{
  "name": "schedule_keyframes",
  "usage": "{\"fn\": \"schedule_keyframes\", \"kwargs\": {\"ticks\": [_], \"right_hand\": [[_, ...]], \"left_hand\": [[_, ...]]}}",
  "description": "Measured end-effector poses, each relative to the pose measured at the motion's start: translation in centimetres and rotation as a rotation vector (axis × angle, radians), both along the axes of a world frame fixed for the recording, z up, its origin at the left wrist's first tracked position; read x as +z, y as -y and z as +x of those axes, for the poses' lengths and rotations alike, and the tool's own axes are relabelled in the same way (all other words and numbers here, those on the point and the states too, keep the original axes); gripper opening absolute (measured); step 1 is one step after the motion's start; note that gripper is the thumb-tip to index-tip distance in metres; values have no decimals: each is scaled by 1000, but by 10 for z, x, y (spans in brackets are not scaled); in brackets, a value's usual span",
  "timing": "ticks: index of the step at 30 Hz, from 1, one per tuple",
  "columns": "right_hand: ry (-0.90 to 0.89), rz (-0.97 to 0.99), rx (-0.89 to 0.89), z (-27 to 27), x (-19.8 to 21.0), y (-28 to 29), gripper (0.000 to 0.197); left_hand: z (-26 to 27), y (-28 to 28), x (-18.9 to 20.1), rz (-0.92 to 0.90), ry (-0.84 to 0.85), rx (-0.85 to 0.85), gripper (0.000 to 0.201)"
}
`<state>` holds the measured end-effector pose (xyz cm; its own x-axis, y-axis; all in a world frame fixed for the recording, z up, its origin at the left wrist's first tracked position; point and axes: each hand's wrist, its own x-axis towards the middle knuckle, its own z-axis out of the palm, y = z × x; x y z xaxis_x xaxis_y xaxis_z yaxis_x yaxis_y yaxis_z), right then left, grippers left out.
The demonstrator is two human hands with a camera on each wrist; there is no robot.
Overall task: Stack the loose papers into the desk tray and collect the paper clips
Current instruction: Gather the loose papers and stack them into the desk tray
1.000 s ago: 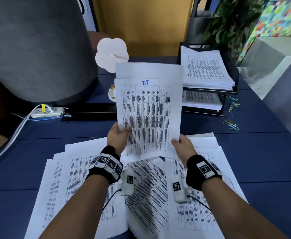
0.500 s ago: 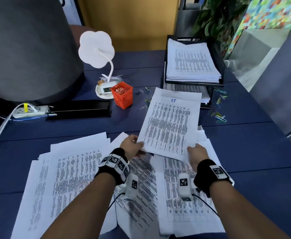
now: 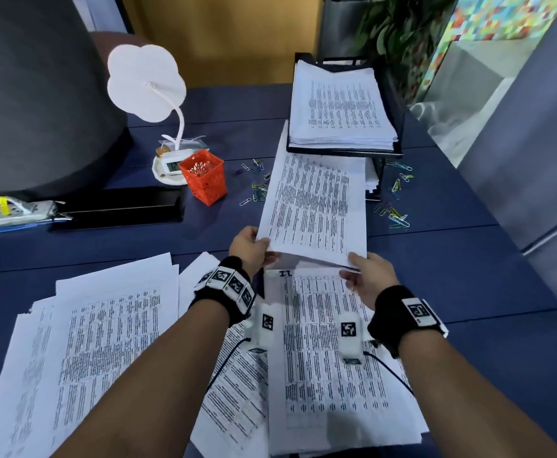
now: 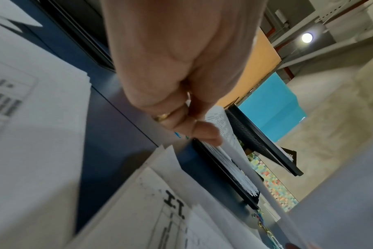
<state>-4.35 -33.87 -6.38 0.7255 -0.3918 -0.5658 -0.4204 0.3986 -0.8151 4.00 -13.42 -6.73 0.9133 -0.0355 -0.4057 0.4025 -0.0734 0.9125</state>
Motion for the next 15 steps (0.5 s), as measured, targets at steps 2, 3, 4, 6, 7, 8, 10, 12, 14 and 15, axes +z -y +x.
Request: {"fn": "schedule_keyframes", "kwargs": {"ticks": [2, 3, 4, 6, 7, 8, 10, 12, 14, 15], "right_hand": [[22, 20, -43, 4, 1, 4, 13], [25, 35, -65, 7, 1, 7, 15], [32, 58, -86, 10, 2, 10, 17], [55, 110, -121, 19, 5, 15, 19], [63, 124, -138, 24, 5, 18, 20], [69, 131, -150, 29, 7, 20, 22], [84, 142, -173, 40, 9, 26, 31], [103, 163, -198, 50, 10, 31, 39], [116, 193, -236, 61, 10, 37, 46], [120, 206, -257, 67, 10, 40, 46]], "left_hand": [[4, 8, 2, -1, 15, 12, 9], [6, 11, 3, 6, 23, 9, 5], [8, 14, 4, 13, 33, 8, 4], [11, 20, 8, 28, 50, 6, 5], [14, 22, 9, 45, 56, 1, 5], [17, 23, 9, 50, 65, 0, 6], [23, 27, 8, 123, 114, -52, 9], [28, 27, 3, 241, 179, -152, 26], [30, 26, -4, 283, 187, -238, 45], [31, 27, -6, 333, 170, -292, 53]]}}
